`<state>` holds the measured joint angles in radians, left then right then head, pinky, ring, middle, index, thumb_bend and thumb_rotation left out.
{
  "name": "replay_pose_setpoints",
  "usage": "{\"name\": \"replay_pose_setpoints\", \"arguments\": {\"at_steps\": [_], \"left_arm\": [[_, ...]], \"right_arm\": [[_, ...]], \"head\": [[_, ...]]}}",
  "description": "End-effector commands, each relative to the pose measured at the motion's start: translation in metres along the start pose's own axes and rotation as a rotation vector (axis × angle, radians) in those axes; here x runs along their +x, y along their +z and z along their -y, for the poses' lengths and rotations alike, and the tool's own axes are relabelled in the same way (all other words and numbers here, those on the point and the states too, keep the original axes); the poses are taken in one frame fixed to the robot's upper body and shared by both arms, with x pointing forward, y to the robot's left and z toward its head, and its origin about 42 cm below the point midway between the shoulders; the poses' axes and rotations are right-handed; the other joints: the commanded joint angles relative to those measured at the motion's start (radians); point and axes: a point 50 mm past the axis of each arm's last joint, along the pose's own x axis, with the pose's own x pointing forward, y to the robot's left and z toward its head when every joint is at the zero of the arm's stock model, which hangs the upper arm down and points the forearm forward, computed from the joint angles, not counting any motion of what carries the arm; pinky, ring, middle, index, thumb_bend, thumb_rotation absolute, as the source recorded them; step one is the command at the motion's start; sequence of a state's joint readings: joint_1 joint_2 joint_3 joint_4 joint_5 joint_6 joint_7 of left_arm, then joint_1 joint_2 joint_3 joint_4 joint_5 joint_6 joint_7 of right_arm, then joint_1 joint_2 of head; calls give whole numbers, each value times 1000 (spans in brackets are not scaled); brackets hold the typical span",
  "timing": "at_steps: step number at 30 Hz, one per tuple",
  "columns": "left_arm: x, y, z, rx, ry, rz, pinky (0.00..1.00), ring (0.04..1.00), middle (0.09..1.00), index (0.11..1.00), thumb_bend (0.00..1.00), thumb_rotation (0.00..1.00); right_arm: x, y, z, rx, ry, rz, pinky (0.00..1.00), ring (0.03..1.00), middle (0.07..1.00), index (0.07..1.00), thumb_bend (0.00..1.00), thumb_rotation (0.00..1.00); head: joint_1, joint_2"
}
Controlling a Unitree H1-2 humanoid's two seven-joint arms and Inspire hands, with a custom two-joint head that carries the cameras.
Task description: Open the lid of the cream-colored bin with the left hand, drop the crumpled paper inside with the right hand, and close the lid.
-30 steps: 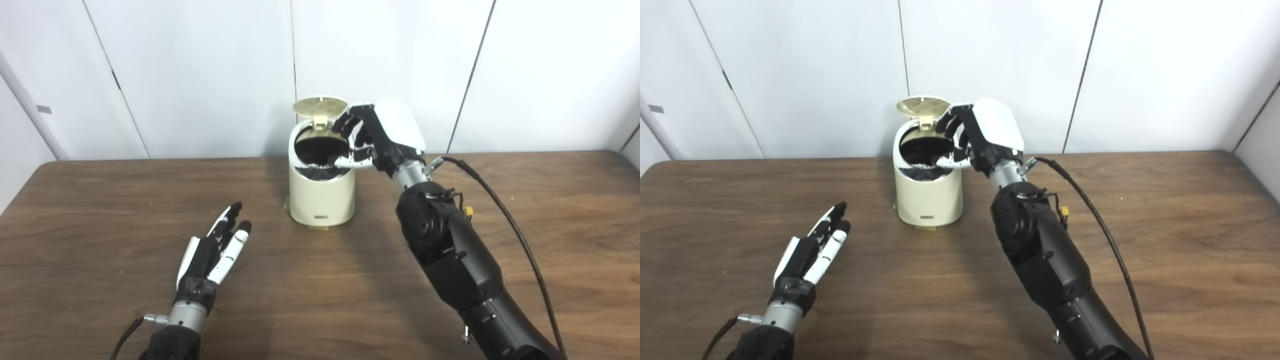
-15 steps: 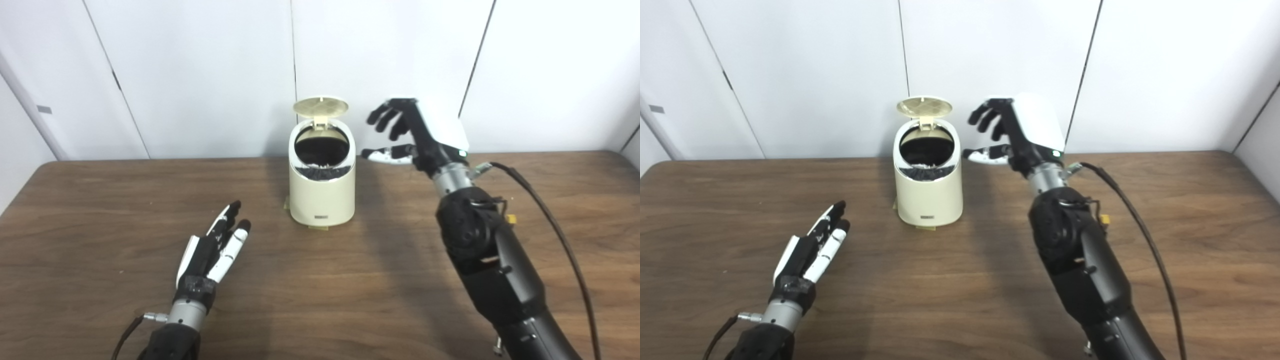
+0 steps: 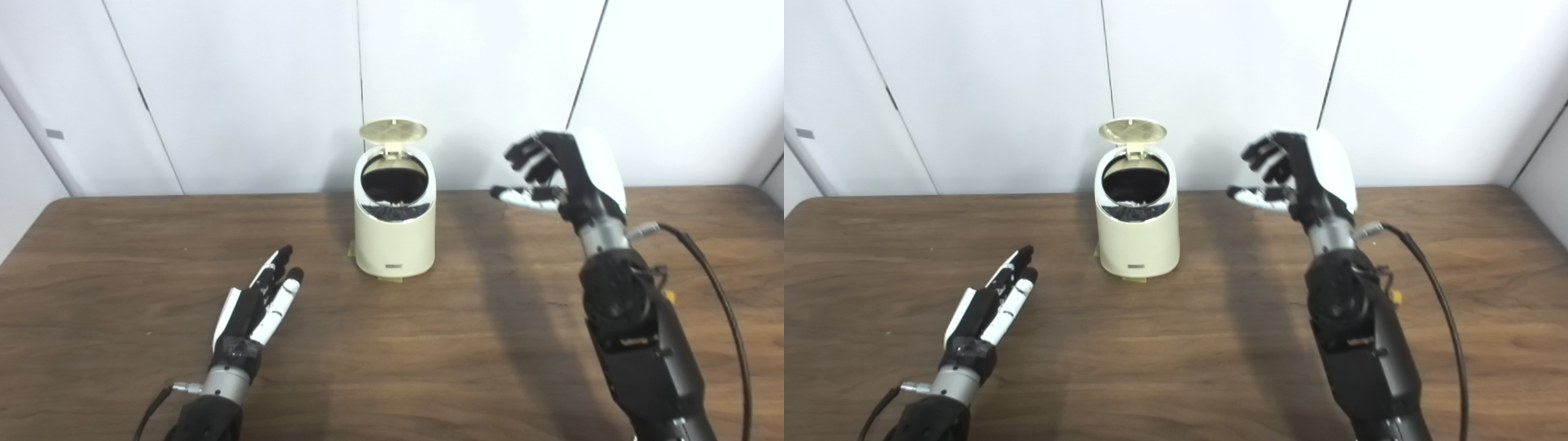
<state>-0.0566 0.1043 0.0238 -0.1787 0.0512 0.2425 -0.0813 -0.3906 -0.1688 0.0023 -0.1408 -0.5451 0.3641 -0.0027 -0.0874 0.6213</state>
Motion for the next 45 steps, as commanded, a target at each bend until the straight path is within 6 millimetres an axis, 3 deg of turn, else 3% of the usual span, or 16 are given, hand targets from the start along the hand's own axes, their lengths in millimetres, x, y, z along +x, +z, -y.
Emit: {"name": "replay_pose_setpoints", "arguments": {"at_steps": [1, 3, 5, 8, 11, 16, 20, 24, 45], "left_arm": [[12, 21, -6, 0, 2, 80, 1000, 1000, 991, 993, 546, 695], [11, 22, -7, -6, 1, 82, 1000, 1000, 991, 998, 540, 694], [11, 22, -8, -16, 1, 83, 1000, 1000, 991, 999, 538, 686], [11, 24, -10, -26, 3, 81, 1000, 1000, 994, 1000, 540, 678], [11, 24, -11, -33, 0, 83, 1000, 1000, 997, 1000, 544, 669], [13, 25, -14, -24, -4, 81, 1000, 1000, 999, 1000, 534, 673], [15, 27, -15, -1, -8, 87, 1000, 1000, 997, 999, 526, 690], [16, 27, -15, -2, -13, 92, 1000, 1000, 995, 1000, 525, 697], [14, 25, -14, -3, -21, 79, 1000, 1000, 994, 1000, 518, 689]], "right_arm": [[2, 8, 11, 97, -19, 1, 441, 477, 473, 518, 523, 3], [-6, -3, 11, 149, -14, -33, 463, 517, 495, 516, 519, 38], [-11, -12, 10, 184, -10, -55, 495, 555, 587, 502, 509, 126], [-26, -33, 7, 251, 29, -108, 595, 687, 737, 751, 562, 486], [-38, -51, 3, 368, 87, -127, 750, 838, 884, 889, 585, 739], [-60, -70, -8, 549, 147, -136, 947, 974, 993, 992, 609, 971], [-73, -69, -20, 682, 131, -122, 998, 999, 1000, 1000, 616, 999], [-76, -68, -28, 705, 106, -111, 1000, 1000, 1000, 1000, 609, 1000], [-68, -78, -38, 767, 33, -18, 1000, 1000, 1000, 1000, 629, 1000]], "head": [[-1, 2], [-2, 4], [-4, 4], [-7, 8], [-8, 11], [-15, 14], [-17, 14], [-18, 15], [-17, 16]]}}
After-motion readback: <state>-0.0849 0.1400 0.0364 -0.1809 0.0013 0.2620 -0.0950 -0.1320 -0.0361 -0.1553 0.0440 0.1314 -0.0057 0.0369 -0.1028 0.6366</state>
